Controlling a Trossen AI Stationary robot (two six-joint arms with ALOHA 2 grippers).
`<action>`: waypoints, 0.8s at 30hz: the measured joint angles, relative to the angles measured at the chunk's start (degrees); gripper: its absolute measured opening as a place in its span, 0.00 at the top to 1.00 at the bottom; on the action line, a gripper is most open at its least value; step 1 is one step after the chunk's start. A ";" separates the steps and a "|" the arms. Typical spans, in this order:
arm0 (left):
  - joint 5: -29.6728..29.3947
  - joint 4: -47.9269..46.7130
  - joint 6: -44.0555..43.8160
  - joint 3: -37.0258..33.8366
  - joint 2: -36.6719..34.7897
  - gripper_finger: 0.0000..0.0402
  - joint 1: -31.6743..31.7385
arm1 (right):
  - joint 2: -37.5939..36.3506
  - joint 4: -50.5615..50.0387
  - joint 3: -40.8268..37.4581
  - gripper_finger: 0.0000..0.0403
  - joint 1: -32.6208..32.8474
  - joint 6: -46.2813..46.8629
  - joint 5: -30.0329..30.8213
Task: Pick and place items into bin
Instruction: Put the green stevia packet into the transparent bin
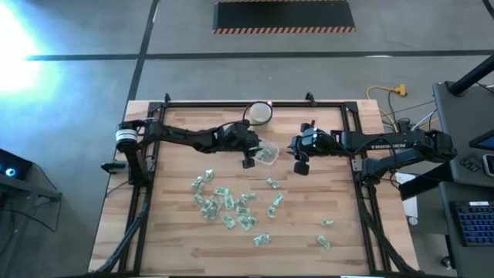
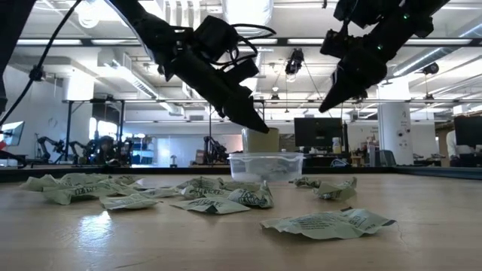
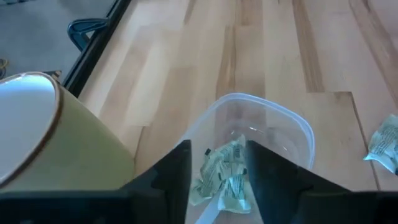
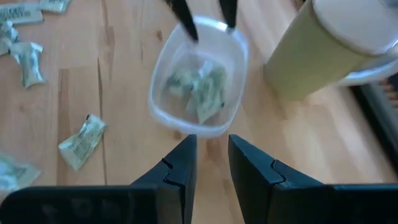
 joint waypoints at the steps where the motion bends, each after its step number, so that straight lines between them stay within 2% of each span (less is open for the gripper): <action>1: 0.00 -1.50 0.02 -0.02 -0.57 0.62 0.00 | 0.00 -0.04 -0.49 0.79 0.00 0.59 -1.07; 5: 0.00 -9.52 0.04 -0.12 -3.78 0.58 -0.08 | 0.03 1.21 -2.61 0.78 0.04 1.54 -8.14; 12: 0.02 -19.89 -0.08 -4.23 -12.35 0.58 -2.62 | 0.09 14.46 -8.22 0.76 1.05 2.17 -15.36; 15: 0.00 -19.85 -0.09 -7.56 -16.45 0.58 -4.45 | 0.11 18.06 -10.58 0.75 2.02 2.26 -17.51; 24: 0.00 -17.86 -1.25 -20.79 -29.12 0.58 -7.74 | 2.10 32.45 -15.14 0.75 7.27 2.39 -17.74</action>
